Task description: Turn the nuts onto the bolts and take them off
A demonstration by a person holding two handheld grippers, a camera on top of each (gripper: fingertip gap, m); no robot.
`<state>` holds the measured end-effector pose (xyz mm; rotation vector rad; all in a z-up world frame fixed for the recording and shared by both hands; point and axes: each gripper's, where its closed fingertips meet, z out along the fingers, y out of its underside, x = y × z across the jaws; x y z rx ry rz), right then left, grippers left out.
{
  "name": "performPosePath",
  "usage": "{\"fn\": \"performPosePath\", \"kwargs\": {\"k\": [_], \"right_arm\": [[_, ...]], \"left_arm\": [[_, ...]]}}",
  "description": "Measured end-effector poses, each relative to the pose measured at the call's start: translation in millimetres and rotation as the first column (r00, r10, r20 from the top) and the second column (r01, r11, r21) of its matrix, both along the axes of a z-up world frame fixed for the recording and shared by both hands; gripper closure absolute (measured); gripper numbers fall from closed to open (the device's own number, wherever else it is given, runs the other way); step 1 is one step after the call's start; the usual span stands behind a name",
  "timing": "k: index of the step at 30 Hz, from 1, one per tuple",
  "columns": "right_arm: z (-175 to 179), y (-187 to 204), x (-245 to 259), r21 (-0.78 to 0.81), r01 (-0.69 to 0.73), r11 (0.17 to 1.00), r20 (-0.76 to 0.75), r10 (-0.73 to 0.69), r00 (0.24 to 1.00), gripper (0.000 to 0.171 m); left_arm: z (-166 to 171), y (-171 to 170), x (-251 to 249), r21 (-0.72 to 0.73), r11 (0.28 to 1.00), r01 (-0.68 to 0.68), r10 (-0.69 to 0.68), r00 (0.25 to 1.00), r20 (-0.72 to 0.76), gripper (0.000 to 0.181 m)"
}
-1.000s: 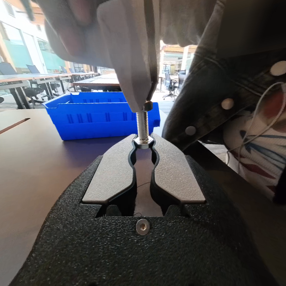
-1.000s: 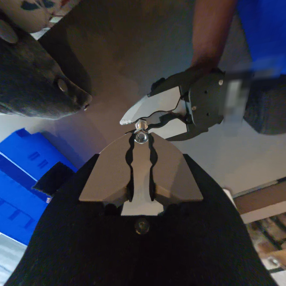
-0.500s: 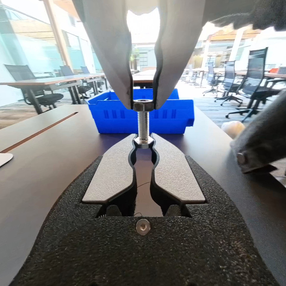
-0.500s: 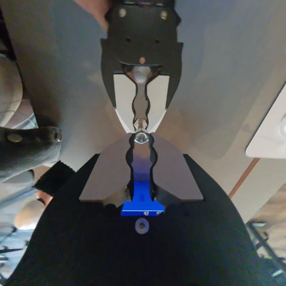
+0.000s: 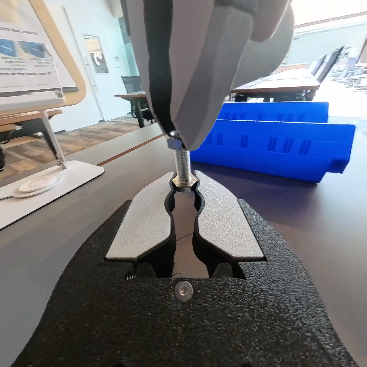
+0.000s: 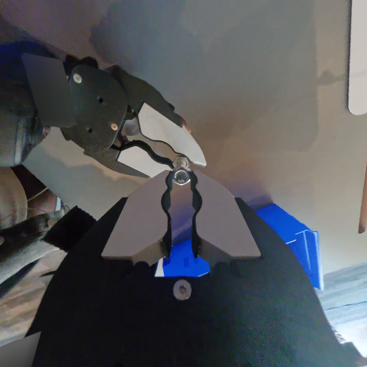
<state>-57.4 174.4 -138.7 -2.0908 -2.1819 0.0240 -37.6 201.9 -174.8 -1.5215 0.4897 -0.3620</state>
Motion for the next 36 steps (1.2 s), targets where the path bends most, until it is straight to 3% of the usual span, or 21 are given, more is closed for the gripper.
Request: {"fn": "performPosePath", "kwargs": {"k": [5, 7, 9, 12, 16, 20, 24, 29, 33, 36], "right_arm": [[-0.4, 0.7, 3.1, -0.026, 0.094, 0.995, -0.022, -0.094, 0.995, 0.154], [1.6, 0.0, 5.8, -0.039, 0.104, 0.994, -0.021, -0.105, 0.994, 0.135], [8.9, -3.0, 7.9, -0.061, 0.036, 0.998, -0.04, -0.038, 0.998, 0.124], [26.2, -10.4, 11.5, -0.071, -0.209, 0.975, -0.113, 0.2, 0.973, 0.11], [37.3, -20.0, 28.5, -0.014, -0.584, 0.812, -0.114, 0.579, 0.807, 0.114], [36.1, -34.3, 30.1, 0.0, -0.778, 0.628, -0.167, 0.767, 0.62, 0.132], [18.4, -38.2, 29.9, -0.007, -0.88, 0.475, -0.103, 0.875, 0.473, 0.132], [4.8, -50.9, 21.3, 0.0, -0.969, 0.247, 0.004, 0.969, 0.247, 0.135], [4.0, -55.9, 18.1, -0.054, -0.985, 0.162, 0.023, 0.987, 0.161, 0.146], [2.8, -56.4, 17.8, -0.065, -0.987, 0.144, 0.019, 0.989, 0.143, 0.153]], "left_arm": [[-0.9, -0.8, 3.8, -0.009, 1.0, 0.007, -0.007, 1.0, 0.002, 0.166], [1.1, -3.8, 6.7, -0.012, 0.999, 0.045, -0.045, 0.999, 0.013, 0.166], [3.2, -6.2, 7.8, -0.014, 0.997, 0.074, -0.074, 0.997, 0.024, 0.166], [9.0, -13.3, 12.1, -0.025, 0.984, 0.176, -0.173, 0.98, 0.094, 0.166], [14.5, -35.8, 28.8, 0.015, 0.917, 0.398, -0.396, 0.91, 0.119, 0.166], [7.8, -62.5, 47.1, 0.022, 0.799, 0.601, -0.601, 0.794, 0.093, 0.166], [9.3, -76.2, 47.8, 0.015, 0.706, 0.708, -0.704, 0.699, 0.127, 0.166], [7.8, -83.9, 44.5, 0.003, 0.658, 0.753, -0.747, 0.653, 0.122, 0.166], [5.4, -85.2, 47.0, -0.011, 0.654, 0.756, -0.752, 0.652, 0.1, 0.166], [6.2, -85.0, 45.8, -0.001, 0.659, 0.752, -0.748, 0.656, 0.101, 0.166]]}}
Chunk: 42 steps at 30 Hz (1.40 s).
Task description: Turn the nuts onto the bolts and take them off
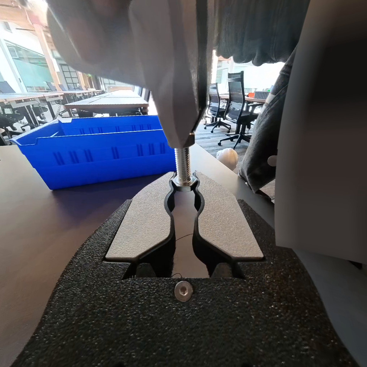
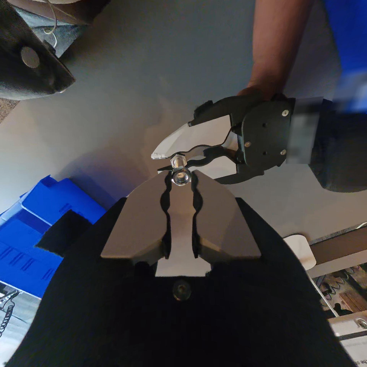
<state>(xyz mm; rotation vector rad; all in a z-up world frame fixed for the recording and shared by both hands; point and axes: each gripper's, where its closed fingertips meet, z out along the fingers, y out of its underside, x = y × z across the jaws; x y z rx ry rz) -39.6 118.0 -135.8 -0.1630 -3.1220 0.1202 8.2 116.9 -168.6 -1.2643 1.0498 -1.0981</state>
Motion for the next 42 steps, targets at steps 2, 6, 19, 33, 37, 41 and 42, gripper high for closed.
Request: {"fn": "performPosePath", "kwargs": {"k": [2, 6, 19, 33, 37, 41, 42], "right_arm": [[-0.2, 1.2, -0.5, -0.006, 0.025, 1.0, -0.01, -0.025, 1.0, 0.153], [0.6, 5.4, -0.2, -0.022, 0.194, 0.981, -0.042, -0.195, 0.98, 0.153], [-1.1, 30.8, -3.3, -0.037, 0.903, 0.428, -0.099, -0.901, 0.423, 0.154], [20.4, 18.9, -7.4, -0.096, 0.655, 0.75, -0.081, -0.662, 0.745, 0.12], [32.8, 10.4, -1.5, -0.109, 0.361, 0.926, -0.119, -0.373, 0.92, 0.133], [34.4, 7.9, -1.5, -0.075, 0.195, 0.978, -0.119, -0.203, 0.972, 0.143], [32.8, 8.8, -1.2, -0.059, 0.17, 0.984, -0.108, -0.175, 0.979, 0.143]], "left_arm": [[-0.5, 2.2, -0.6, -0.001, 1.0, -0.015, 0.015, 1.0, -0.001, 0.166], [0.5, 7.7, -2.2, 0.006, 0.997, -0.073, 0.073, 0.997, 0.003, 0.166], [-2.0, 45.0, -13.1, 0.059, 0.905, -0.421, 0.423, 0.906, -0.029, 0.166], [-1.0, 35.3, -7.2, 0.067, 0.94, -0.333, 0.336, 0.942, -0.021, 0.166], [1.2, 30.3, -7.2, 0.05, 0.959, -0.281, 0.281, 0.96, 0.001, 0.166], [2.7, 26.2, -6.2, 0.041, 0.97, -0.239, 0.238, 0.971, 0.016, 0.166], [2.4, 25.7, -6.5, 0.039, 0.972, -0.231, 0.231, 0.973, 0.014, 0.166]]}}
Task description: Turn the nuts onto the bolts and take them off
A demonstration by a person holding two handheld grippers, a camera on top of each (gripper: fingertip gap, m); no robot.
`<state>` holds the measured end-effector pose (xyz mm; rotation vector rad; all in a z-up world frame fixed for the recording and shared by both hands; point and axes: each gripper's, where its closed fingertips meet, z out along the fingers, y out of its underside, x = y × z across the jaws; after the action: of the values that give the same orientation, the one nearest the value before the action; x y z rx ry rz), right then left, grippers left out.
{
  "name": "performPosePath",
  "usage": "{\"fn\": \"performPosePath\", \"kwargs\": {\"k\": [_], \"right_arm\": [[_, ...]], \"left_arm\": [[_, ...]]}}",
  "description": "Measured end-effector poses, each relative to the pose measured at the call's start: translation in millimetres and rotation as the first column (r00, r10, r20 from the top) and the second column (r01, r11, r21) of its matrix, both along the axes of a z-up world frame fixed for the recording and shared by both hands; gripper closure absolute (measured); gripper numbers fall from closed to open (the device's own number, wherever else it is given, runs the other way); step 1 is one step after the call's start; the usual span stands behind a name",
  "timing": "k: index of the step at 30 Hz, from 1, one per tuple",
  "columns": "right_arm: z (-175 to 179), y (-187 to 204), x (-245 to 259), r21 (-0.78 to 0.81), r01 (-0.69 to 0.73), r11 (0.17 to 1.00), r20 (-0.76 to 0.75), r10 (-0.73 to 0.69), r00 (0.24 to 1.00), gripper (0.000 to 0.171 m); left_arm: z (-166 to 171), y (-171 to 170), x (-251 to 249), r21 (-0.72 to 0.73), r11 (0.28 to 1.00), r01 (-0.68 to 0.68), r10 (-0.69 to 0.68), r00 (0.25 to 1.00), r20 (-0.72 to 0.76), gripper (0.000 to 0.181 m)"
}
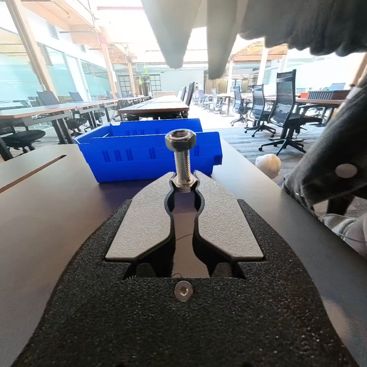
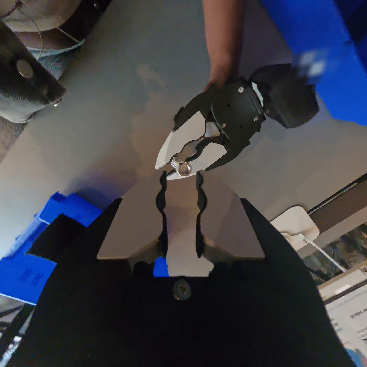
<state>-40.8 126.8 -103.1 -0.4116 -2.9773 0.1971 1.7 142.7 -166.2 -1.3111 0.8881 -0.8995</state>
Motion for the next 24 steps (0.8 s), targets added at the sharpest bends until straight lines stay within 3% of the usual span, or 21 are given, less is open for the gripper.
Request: {"fn": "performPosePath", "kwargs": {"k": [6, 16, 20, 24], "right_arm": [[-20.7, 7.9, 3.9, 0.069, -0.106, 0.992, 0.101, 0.098, 0.99, 0.144], [-33.6, 5.2, -3.4, 0.028, -0.14, 0.99, 0.118, 0.136, 0.984, 0.153], [-33.6, 4.3, -3.7, 0.022, -0.045, 0.999, 0.126, 0.042, 0.991, 0.153], [-35.6, 7.7, -3.6, 0.076, 0.208, 0.975, 0.112, -0.216, 0.97, 0.153]], "left_arm": [[1.2, -2.7, 0.1, -0.007, 0.999, 0.032, -0.032, 0.999, 0.013, 0.166], [-1.6, -4.5, 3.1, 0.001, 0.999, 0.037, -0.037, 0.999, -0.018, 0.166], [-2.3, -1.5, 3.5, 0.003, 1.0, 0.014, -0.014, 1.0, -0.028, 0.166], [-4.0, 3.7, 3.1, 0.003, 1.0, -0.031, 0.031, 0.999, -0.043, 0.166]]}}
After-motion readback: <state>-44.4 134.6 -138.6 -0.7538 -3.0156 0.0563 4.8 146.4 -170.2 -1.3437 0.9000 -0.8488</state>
